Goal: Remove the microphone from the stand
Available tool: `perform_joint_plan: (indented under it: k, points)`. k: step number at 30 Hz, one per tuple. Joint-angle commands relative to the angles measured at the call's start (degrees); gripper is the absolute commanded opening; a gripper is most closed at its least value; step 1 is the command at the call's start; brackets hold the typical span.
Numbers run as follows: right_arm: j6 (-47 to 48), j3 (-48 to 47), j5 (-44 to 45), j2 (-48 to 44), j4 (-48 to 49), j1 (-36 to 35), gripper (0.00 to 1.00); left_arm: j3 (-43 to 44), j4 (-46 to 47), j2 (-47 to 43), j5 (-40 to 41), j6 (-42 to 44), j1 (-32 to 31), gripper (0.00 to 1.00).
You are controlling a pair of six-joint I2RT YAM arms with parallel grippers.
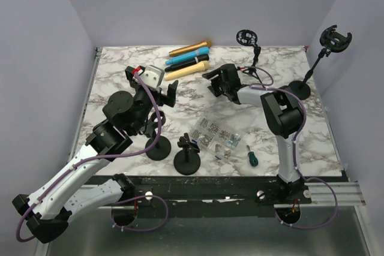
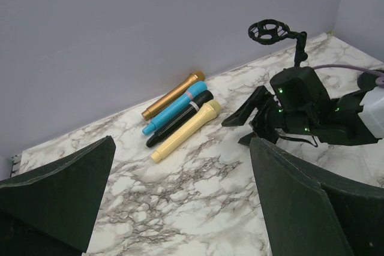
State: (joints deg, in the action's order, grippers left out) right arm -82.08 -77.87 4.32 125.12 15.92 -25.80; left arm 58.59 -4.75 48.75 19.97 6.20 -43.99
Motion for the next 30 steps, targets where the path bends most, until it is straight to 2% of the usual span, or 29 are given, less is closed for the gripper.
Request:
perform_joint_plan:
  k: [1, 7, 13, 15, 17, 21, 23, 26, 28, 30]
  points:
    - [17.99, 1.31, -3.82, -8.22, -3.97, -0.41, 0.72, -0.67, 1.59, -1.2, 0.52, 0.24, 0.13, 0.99]
    - [33.79, 9.88, -2.92, -21.66, -7.61, -0.4, 0.75, -0.43, 1.17, -1.39, -0.29, -0.44, 0.13, 0.99]
    - [41.89, 17.03, 8.45, -35.91, -12.84, 1.47, 0.88, -0.35, 0.74, -1.84, -1.07, -1.21, -0.09, 0.99]
    - [43.22, 18.29, 12.12, -40.72, -14.36, 3.91, 0.89, -0.31, 0.71, -1.95, -0.68, -1.1, -0.21, 0.98]
    - [42.64, 19.81, 10.25, -45.39, -14.69, 9.4, 0.92, -0.31, 0.71, -2.12, -0.7, -1.01, -0.35, 0.98]
    - [36.33, 21.16, -7.52, -49.04, -13.52, 26.91, 0.92, -0.06, 0.52, -2.82, -0.79, -0.93, -0.88, 0.98]
    - [34.84, 19.37, -12.41, -48.56, -13.65, 32.9, 0.93, -0.22, 0.68, -3.34, -0.64, -0.77, -1.01, 0.99]
    - [33.15, 16.02, -12.12, -48.06, -15.81, 38.59, 0.95, -0.27, 0.8, -3.72, -0.22, -0.56, -1.08, 0.99]
    - [32.1, 14.77, -9.83, -48.13, -15.79, 41.41, 0.99, -0.31, 0.8, -3.86, -0.28, -0.57, -1.12, 0.98]
    - [31.56, 13.92, -7.21, -48.08, -15.79, 43.81, 1.0, -0.32, 0.87, -3.97, -0.24, -0.48, -1.15, 0.99]
